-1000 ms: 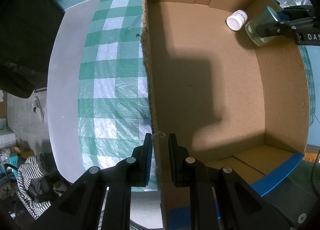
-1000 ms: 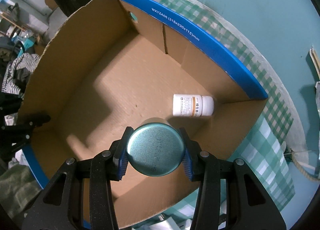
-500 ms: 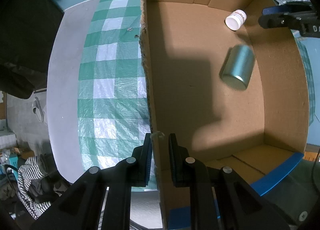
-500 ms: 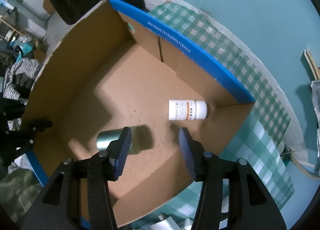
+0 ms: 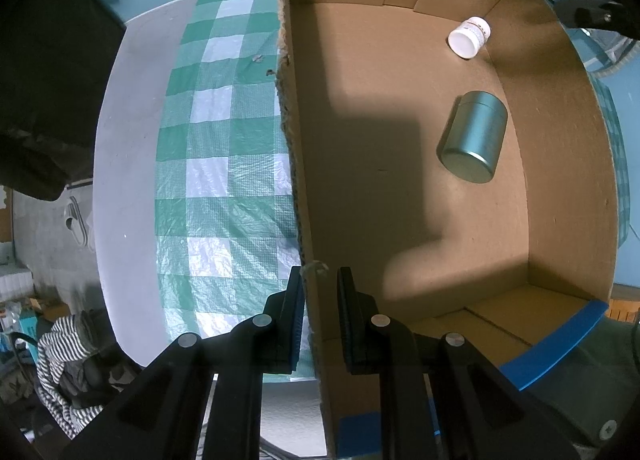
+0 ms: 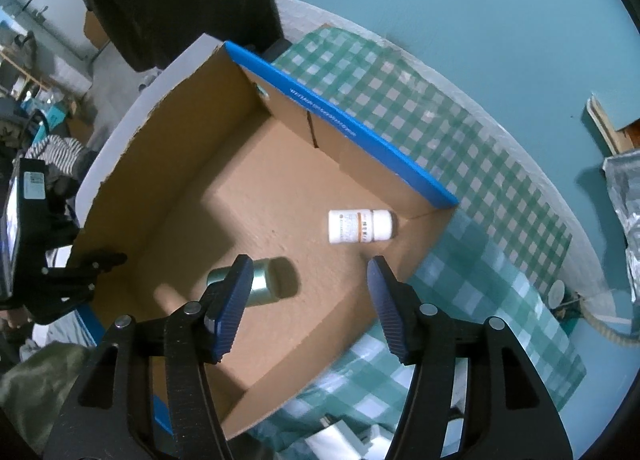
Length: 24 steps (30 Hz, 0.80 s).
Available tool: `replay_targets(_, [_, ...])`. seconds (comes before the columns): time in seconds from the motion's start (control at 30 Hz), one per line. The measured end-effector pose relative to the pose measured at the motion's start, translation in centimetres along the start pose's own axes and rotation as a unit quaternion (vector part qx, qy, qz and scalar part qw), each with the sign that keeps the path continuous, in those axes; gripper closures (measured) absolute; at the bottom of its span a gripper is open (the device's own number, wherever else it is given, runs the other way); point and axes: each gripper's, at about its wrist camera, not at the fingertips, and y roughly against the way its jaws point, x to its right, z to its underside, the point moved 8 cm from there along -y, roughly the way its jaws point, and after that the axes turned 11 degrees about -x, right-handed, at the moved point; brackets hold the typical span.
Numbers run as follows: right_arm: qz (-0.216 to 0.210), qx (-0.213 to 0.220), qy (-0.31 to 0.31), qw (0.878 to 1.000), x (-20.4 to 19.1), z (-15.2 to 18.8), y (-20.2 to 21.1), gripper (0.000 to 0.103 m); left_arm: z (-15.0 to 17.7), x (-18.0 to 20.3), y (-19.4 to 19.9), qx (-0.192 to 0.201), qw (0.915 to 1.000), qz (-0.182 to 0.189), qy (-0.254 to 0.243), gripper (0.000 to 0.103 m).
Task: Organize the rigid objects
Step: 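Move the right gripper back to the round white disc and grasp it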
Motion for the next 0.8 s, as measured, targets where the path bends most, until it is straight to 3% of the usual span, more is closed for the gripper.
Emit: replay_targets(0.8, [0.014,0.021,-0.094,0.995,5.6,6.4,3.7,0.035,-0.3,0.3,0.3,-0.001,1.0,-0.001,-0.001,0.087])
